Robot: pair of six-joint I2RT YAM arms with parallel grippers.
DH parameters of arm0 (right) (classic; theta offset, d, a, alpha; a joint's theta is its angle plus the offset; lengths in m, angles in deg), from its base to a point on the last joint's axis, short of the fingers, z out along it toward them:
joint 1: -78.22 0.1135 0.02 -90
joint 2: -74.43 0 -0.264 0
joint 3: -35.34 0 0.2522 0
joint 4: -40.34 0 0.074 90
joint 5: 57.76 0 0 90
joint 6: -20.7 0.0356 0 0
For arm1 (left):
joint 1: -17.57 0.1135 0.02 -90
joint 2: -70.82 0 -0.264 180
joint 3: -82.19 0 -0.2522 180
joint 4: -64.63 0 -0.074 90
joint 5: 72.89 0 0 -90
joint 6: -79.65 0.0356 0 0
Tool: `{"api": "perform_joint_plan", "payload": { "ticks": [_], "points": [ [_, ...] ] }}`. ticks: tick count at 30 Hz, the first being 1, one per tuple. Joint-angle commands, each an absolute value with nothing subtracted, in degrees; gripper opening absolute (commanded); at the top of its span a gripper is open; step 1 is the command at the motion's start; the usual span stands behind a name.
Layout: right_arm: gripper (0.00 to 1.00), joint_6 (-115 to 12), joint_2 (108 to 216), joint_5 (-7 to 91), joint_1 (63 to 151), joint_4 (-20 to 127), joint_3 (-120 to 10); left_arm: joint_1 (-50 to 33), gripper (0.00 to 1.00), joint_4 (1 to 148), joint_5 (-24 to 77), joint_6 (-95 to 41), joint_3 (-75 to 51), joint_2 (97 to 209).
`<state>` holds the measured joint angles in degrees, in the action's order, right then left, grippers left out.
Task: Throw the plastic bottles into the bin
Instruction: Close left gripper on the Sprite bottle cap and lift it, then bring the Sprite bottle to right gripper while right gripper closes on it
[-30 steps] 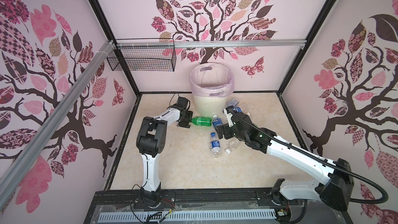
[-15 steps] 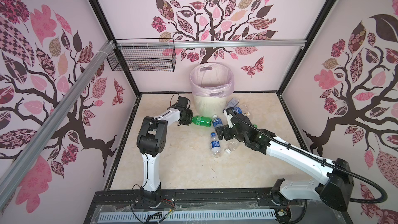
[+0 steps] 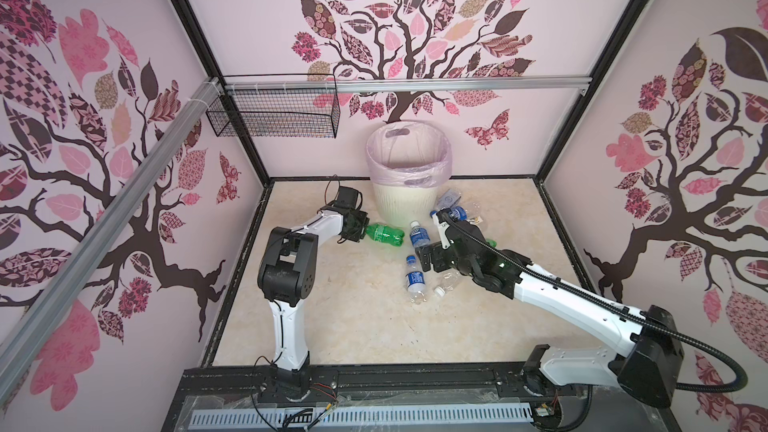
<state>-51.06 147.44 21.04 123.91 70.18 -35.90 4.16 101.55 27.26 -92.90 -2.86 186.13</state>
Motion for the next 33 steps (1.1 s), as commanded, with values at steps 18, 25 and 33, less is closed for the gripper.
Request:
{"api": "perform_joint_plan", "payload": {
  "ticks": [18,25,33],
  "points": [
    [0.99,-54.9,146.8,21.7,124.1,70.6,-43.5,4.3,0.25,112.4,17.6,-52.4,1.2,164.0],
    [0.99,-55.3,148.9,24.6,124.2,69.0,-48.4,-1.2,0.26,113.5,16.4,-44.0,4.0,157.8],
    [1.0,-54.5,150.2,31.2,122.6,66.8,-52.0,-6.2,0.25,112.6,21.8,-43.5,5.6,151.7]
  ]
}}
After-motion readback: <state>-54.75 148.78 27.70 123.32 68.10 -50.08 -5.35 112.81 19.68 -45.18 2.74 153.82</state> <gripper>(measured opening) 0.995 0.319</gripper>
